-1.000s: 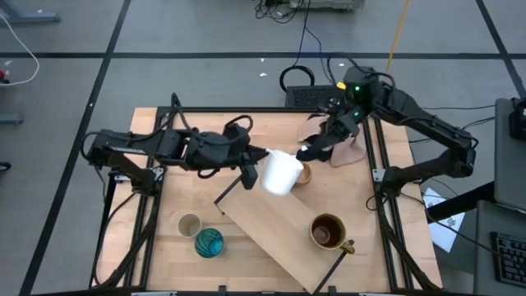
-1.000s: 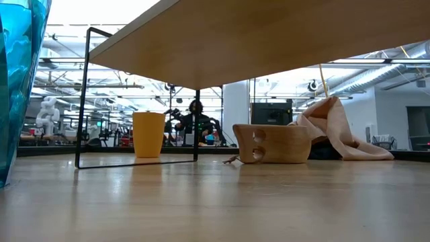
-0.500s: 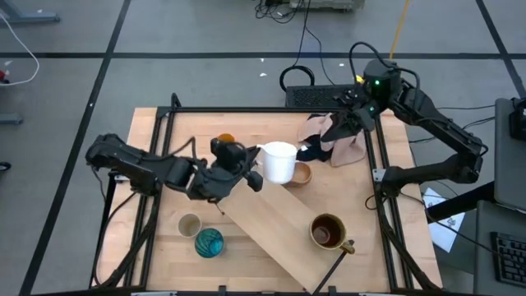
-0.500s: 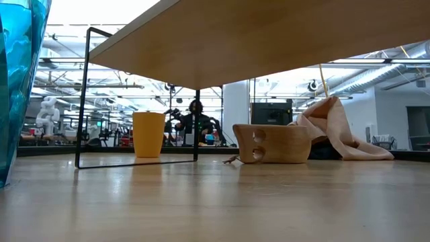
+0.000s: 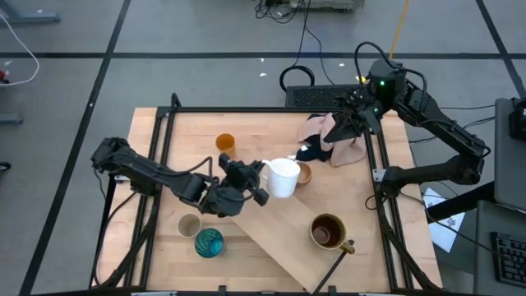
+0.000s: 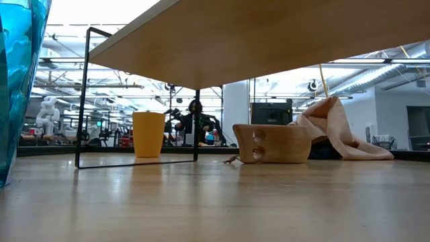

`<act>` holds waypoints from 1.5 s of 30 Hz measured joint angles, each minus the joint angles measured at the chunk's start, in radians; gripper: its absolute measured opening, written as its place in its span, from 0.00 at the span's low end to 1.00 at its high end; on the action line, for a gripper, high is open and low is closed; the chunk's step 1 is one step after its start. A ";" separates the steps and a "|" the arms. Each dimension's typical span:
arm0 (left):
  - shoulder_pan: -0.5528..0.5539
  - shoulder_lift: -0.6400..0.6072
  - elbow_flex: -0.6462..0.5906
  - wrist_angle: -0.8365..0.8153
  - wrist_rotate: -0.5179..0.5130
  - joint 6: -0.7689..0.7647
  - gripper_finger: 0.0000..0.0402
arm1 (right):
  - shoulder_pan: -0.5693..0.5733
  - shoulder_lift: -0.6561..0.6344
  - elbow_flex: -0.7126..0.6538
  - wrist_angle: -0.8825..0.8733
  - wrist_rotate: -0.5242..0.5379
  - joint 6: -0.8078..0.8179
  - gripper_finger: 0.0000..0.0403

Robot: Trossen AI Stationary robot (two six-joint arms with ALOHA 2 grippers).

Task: Stack small to large cups/mugs on shelf
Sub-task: Put the white mug on the shelf

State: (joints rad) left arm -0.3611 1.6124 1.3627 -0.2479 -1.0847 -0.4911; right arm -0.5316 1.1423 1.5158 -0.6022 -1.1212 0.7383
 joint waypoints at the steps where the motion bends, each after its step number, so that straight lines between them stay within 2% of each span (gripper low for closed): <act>1: 0.002 0.008 0.001 0.003 0.000 0.001 0.01 | 0.000 0.000 0.000 0.000 0.014 0.000 0.16; 4: 0.003 0.048 0.001 0.000 0.007 0.021 0.01 | 0.000 0.000 0.000 0.001 0.087 0.000 0.16; 8: 0.011 0.092 0.000 0.008 0.100 0.058 0.01 | 0.000 0.000 0.000 0.001 0.153 0.004 0.16; 13: 0.012 0.140 0.000 0.041 0.107 0.101 0.01 | 0.000 0.001 0.000 0.003 0.204 0.014 0.16; 23: -0.016 0.167 0.001 0.110 0.013 0.147 0.01 | 0.000 0.001 0.000 0.015 0.247 0.061 0.16; 31: -0.037 0.232 0.001 0.261 0.019 0.210 0.01 | 0.010 0.001 0.000 0.023 0.261 0.091 0.16; 41: -0.050 0.245 0.002 0.265 0.000 0.227 0.02 | 0.017 0.001 0.000 0.023 0.261 0.106 0.16; 45: -0.050 0.277 0.002 0.288 0.029 0.222 0.01 | 0.017 0.001 0.000 0.023 0.262 0.114 0.16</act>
State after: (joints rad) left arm -0.4113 1.8896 1.3646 0.0402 -1.0555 -0.2690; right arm -0.5148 1.1431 1.5154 -0.5789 -0.8597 0.8524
